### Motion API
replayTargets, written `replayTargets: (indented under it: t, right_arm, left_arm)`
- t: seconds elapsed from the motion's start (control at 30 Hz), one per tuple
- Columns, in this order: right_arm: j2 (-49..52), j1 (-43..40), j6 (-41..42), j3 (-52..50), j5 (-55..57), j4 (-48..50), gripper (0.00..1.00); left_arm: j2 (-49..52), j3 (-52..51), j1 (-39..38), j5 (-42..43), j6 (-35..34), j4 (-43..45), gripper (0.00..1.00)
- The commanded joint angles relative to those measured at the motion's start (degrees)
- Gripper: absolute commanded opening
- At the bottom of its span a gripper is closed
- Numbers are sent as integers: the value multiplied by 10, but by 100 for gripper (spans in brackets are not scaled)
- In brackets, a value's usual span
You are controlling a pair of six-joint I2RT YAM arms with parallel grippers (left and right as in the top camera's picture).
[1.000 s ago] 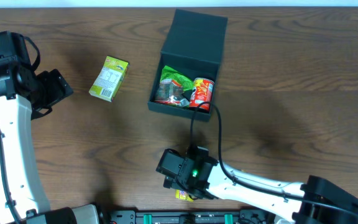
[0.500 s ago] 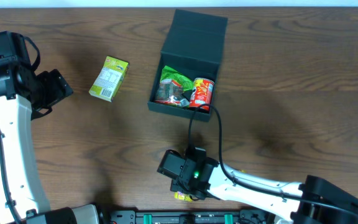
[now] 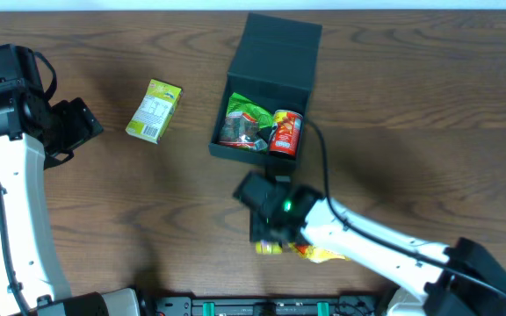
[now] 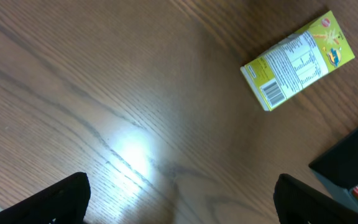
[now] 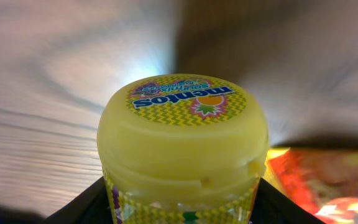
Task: Pack container
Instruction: 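Lift the Mentos bottle and lower it into the box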
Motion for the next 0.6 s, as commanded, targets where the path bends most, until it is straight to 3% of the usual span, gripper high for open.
replayTargets:
  t: [0.0,0.2,0.3,0.57]
  right_arm:
    - [-5,-36,-142,75,27,-18,44]
    - [-4,-97,-322,196,27,-54,50]
    - [4,-141,-393,253,27,-70,48]
    - [114,-248,-519,414,27,-103,48]
  left_arm:
    - [-2,-3,2,0,-4,-2,95]
    - [-2,-3,2,0,-4,-2,95]
    - [-2,-3,2,0,-4,-3,95]
    - [-2,-3,2,0,-4,-3,95]
